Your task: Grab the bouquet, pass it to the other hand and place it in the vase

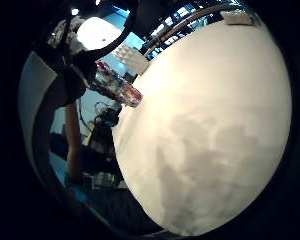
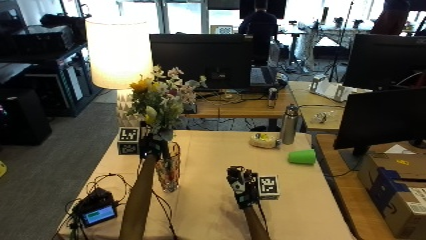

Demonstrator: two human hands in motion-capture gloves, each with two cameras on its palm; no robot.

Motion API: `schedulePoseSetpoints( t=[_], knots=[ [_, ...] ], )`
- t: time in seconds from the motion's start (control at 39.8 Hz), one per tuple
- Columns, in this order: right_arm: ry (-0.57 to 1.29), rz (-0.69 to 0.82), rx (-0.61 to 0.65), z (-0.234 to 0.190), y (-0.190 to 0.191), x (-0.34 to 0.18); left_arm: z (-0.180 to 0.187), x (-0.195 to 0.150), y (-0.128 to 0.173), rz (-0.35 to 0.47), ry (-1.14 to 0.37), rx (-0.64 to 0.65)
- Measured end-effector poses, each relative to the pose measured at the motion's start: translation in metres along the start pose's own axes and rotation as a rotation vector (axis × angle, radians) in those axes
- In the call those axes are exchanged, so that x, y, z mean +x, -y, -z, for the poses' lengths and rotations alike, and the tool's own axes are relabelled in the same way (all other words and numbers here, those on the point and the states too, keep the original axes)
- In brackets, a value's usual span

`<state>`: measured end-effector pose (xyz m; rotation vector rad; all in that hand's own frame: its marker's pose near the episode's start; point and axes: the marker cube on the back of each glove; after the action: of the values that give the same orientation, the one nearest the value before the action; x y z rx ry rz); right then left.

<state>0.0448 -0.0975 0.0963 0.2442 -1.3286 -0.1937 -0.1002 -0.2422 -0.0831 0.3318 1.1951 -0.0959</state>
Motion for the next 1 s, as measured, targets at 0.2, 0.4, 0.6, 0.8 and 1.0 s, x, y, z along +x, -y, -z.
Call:
schedulePoseSetpoints(
  t=[0.2,0.4,0.6,0.8,1.0],
  knots=[
    [0.070,0.029,0.013,0.003,0.000,-0.010,0.004,-0.027,-0.015,0.059,0.268,0.031],
    [0.021,0.066,0.002,0.000,-0.001,-0.009,0.009,-0.060,-0.020,0.143,0.455,0.025],
    [-0.067,0.191,0.014,0.005,0.007,-0.012,0.025,-0.062,-0.029,0.132,0.483,0.000],
    [0.024,0.054,0.007,-0.002,-0.001,-0.020,0.049,-0.061,-0.043,0.120,0.574,-0.039],
    [0.050,0.123,0.004,-0.008,0.002,-0.029,0.080,-0.052,-0.067,0.064,0.506,-0.021]
  ],
)
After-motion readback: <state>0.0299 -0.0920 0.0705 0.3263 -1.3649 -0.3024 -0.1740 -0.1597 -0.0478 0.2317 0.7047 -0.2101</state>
